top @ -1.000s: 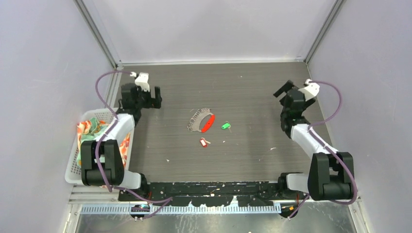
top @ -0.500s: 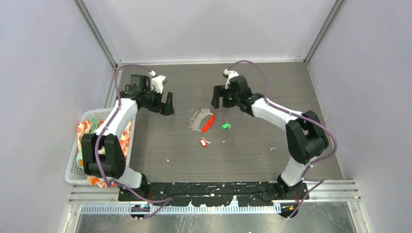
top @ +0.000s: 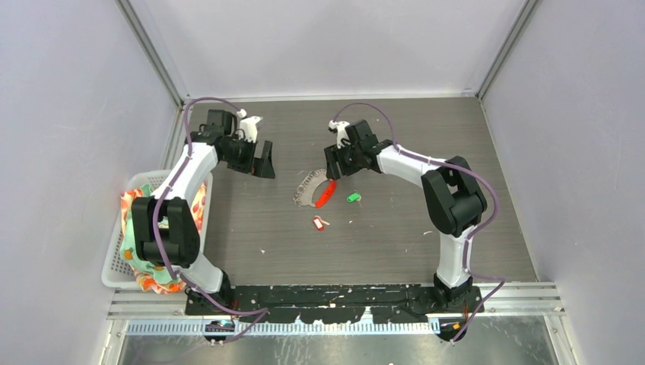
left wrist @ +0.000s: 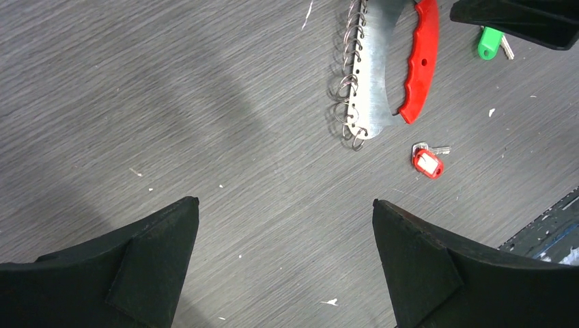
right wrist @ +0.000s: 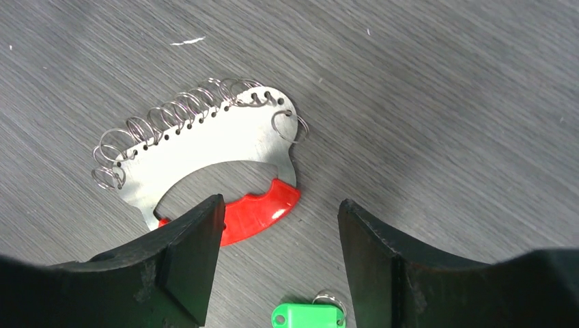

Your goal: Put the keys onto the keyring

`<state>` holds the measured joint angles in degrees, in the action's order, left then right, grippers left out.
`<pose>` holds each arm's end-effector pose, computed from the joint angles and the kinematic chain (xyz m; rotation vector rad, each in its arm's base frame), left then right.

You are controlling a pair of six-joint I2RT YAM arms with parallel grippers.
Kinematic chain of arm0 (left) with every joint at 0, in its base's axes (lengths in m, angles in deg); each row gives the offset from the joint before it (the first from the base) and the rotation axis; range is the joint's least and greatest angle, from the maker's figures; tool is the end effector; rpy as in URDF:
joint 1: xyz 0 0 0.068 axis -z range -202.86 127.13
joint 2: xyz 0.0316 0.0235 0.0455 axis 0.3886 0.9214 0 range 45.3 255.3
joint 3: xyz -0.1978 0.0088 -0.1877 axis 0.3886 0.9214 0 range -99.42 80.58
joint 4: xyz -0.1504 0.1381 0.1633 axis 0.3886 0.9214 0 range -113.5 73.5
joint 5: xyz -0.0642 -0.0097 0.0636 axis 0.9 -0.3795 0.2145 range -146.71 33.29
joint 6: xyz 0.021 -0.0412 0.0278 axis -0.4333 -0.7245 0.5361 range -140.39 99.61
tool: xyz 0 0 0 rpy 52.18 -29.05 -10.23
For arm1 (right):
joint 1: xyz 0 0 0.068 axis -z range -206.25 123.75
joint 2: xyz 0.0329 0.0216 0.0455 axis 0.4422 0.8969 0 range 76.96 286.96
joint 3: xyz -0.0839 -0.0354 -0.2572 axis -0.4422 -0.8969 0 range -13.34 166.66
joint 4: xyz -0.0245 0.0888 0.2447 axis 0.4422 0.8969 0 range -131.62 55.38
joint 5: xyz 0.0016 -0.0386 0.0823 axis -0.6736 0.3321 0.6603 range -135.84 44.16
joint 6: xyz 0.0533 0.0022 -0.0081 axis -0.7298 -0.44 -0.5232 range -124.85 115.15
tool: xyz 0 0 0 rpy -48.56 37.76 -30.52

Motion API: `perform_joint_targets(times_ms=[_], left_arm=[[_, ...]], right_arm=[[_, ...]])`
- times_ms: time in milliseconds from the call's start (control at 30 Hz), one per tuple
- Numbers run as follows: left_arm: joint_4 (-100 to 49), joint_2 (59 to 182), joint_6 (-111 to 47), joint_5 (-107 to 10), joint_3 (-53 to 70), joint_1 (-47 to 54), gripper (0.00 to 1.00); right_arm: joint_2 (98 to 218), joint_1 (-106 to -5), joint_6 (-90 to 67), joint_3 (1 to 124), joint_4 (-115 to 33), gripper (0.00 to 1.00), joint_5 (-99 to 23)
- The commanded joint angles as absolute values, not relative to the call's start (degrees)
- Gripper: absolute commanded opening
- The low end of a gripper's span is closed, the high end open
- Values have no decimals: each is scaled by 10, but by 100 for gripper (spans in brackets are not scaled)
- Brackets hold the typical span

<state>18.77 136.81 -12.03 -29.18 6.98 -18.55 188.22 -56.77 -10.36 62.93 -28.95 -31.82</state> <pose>0.3288 -0.0413 0.2676 0.4461 2.5110 -0.5992 0.3608 0.2227 0.1878 -0.6445 2.3666 0.5798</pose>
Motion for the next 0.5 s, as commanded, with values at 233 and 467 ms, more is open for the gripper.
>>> perform_joint_targets(times_ms=[233,467], left_arm=[[227,1350,-125,-284,46,-188,100],[237,1335,-120,-293,41,-188,100]], right_arm=[[1944,-577,-33,711,-281,61,-310],[1977,-578,-35,738,-275,52,-297]])
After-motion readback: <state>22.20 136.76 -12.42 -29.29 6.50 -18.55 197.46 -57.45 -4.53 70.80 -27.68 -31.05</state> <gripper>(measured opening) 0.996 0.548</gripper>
